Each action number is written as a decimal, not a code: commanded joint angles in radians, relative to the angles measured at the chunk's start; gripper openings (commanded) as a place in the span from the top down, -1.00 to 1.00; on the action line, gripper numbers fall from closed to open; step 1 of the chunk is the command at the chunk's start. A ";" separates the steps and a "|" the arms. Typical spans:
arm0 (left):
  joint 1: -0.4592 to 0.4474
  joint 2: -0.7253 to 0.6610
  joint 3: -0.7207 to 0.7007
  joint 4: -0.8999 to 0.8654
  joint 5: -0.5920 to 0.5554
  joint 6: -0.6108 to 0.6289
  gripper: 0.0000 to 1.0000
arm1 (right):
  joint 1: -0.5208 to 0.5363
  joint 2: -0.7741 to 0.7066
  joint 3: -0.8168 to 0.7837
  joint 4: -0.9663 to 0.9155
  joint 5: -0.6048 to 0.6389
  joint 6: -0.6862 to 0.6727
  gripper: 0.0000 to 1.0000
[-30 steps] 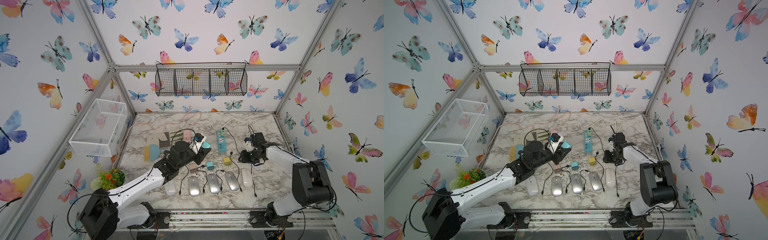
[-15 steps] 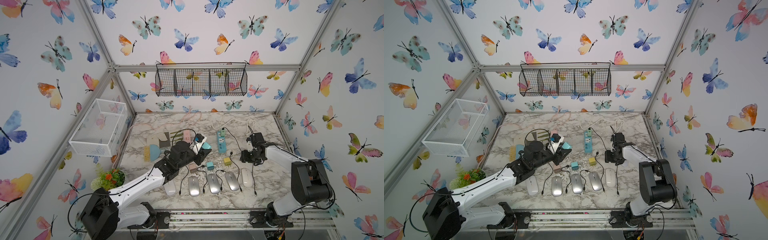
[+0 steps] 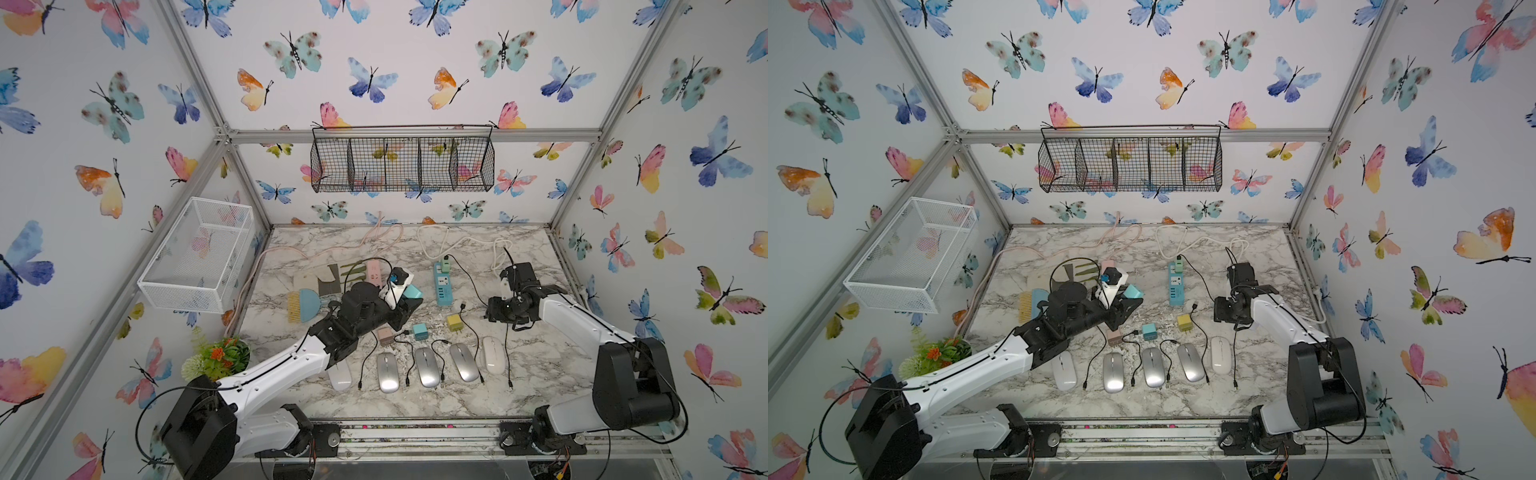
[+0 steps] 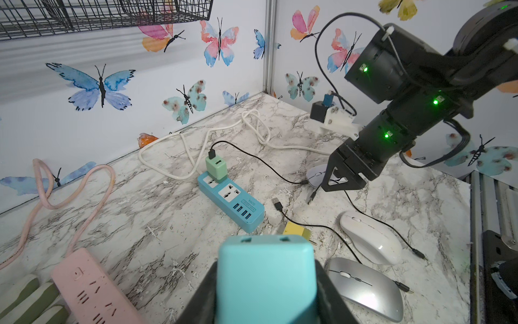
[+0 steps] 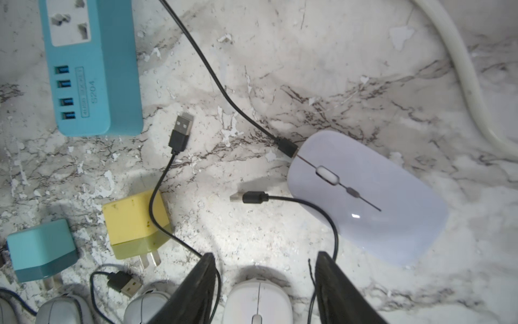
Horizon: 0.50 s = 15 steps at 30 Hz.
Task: Unplug the wireless mouse
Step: Place the power cord at the center of the board.
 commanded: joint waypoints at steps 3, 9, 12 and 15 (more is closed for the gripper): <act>0.005 0.010 0.022 0.009 0.012 -0.012 1.00 | -0.003 0.074 0.000 -0.072 0.085 0.031 -0.27; 0.009 -0.001 0.025 0.001 0.003 -0.007 1.00 | -0.003 0.117 0.005 -0.022 0.030 -0.019 -0.34; 0.014 -0.007 0.015 0.012 0.009 -0.014 1.00 | -0.003 0.126 0.003 0.027 -0.086 -0.059 -0.28; 0.014 -0.011 0.011 0.014 0.012 -0.020 1.00 | -0.003 0.128 0.004 0.043 -0.108 -0.070 -0.20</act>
